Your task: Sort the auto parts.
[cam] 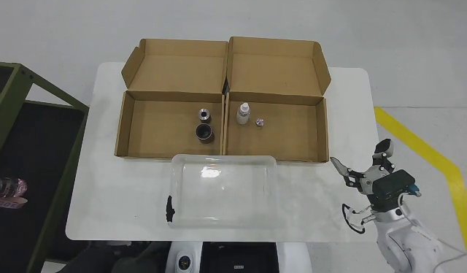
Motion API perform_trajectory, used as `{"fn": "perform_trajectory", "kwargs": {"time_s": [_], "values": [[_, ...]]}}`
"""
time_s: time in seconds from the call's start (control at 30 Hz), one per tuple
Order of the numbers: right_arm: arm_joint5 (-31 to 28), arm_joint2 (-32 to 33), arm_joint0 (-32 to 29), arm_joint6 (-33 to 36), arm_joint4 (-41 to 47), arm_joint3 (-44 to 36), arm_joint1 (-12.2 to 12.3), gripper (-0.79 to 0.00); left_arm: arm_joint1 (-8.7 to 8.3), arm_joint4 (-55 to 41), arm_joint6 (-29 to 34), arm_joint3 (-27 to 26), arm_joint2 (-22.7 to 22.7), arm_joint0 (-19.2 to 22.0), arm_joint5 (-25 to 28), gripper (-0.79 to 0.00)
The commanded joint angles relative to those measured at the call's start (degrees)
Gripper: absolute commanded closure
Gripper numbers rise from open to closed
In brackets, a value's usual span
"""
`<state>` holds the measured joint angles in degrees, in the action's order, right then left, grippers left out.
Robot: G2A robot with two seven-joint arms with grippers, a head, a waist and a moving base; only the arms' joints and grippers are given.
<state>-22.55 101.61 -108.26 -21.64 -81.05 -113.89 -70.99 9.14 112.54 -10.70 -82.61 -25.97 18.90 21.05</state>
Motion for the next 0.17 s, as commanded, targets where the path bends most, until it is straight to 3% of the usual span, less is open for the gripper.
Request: {"fn": "perform_trajectory", "kwargs": {"time_s": [0.0,0.13], "values": [[0.0,0.0,0.0,0.0,0.0,0.0,0.0,-0.785,0.00,0.0,0.0,0.0,0.0,0.0,0.0,-0.784],[0.0,0.0,0.0,0.0,0.0,0.0,0.0,-0.785,0.00,0.0,0.0,0.0,0.0,0.0,0.0,-0.785]]}}
